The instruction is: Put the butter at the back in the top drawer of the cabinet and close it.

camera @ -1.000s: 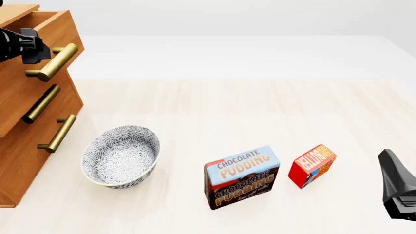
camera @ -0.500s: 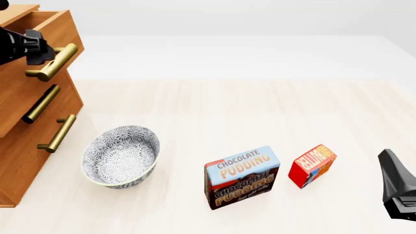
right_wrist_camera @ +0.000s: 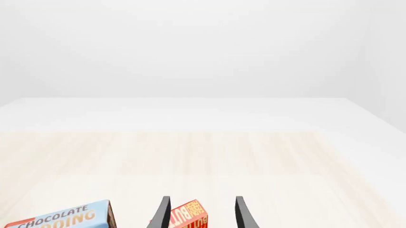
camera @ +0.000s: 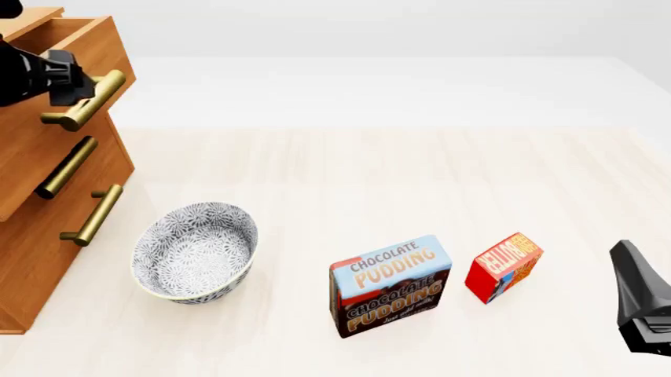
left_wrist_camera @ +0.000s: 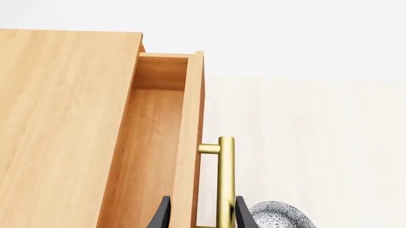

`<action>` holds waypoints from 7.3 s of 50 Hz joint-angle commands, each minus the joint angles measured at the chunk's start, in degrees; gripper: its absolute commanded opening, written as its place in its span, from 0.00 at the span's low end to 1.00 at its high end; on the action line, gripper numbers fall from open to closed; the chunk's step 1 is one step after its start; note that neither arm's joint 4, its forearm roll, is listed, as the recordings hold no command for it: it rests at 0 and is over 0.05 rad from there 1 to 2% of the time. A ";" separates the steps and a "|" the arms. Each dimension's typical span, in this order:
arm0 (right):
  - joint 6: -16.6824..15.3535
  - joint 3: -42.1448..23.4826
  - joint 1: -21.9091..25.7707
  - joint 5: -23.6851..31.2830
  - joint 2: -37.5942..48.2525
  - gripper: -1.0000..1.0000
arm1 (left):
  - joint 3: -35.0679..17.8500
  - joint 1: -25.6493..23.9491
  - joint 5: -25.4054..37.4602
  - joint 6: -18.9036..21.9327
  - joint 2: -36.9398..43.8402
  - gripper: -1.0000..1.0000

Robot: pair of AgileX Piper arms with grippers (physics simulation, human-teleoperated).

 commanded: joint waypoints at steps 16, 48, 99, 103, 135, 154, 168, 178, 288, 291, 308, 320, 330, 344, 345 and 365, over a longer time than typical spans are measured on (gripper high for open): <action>0.00 0.00 0.00 0.00 0.00 1.00 | 0.26 -1.14 -0.48 -0.15 0.97 1.00; 0.00 0.00 0.00 0.00 0.00 1.00 | 1.70 -3.61 -1.60 -0.63 1.26 1.00; 0.00 0.00 0.00 0.00 0.00 1.00 | 2.08 -9.50 -3.49 -2.46 3.48 1.00; 0.00 0.00 0.00 0.00 0.00 1.00 | 1.64 -10.11 -3.50 -2.47 4.00 1.00; 0.00 0.00 0.00 0.00 0.00 1.00 | 0.46 -14.86 -4.43 -4.08 6.39 1.00; 0.00 0.00 0.00 0.00 0.00 1.00 | 1.12 -16.32 -5.26 -4.39 6.89 1.00; 0.00 0.00 0.00 0.00 0.00 1.00 | 1.28 -17.44 -6.03 -4.80 7.85 1.00; 0.00 0.00 0.00 0.00 0.00 1.00 | 0.93 -18.28 -6.43 -5.24 8.68 1.00; 0.00 0.00 0.00 0.00 0.00 1.00 | -8.89 -20.78 7.25 0.93 -2.02 1.00; 0.00 0.00 0.00 0.00 0.00 1.00 | -9.41 -20.67 8.16 1.46 -3.04 1.00; 0.00 0.00 0.00 0.00 0.00 1.00 | -13.38 -24.31 10.44 2.74 -3.70 1.00; 0.00 0.00 0.00 0.00 0.00 1.00 | -16.63 -27.98 10.48 4.64 -0.51 1.00; 0.00 0.00 0.00 0.00 0.00 1.00 | -18.44 -30.56 9.59 6.10 3.49 1.00; 0.00 0.00 0.00 0.00 0.00 1.00 | -20.17 -33.75 8.05 6.80 8.95 1.00; 0.00 0.00 0.00 0.00 0.00 1.00 | -20.40 -34.15 7.93 6.76 9.60 1.00; 0.00 0.00 0.00 0.00 0.00 1.00 | -24.63 -39.65 6.21 6.53 18.89 1.00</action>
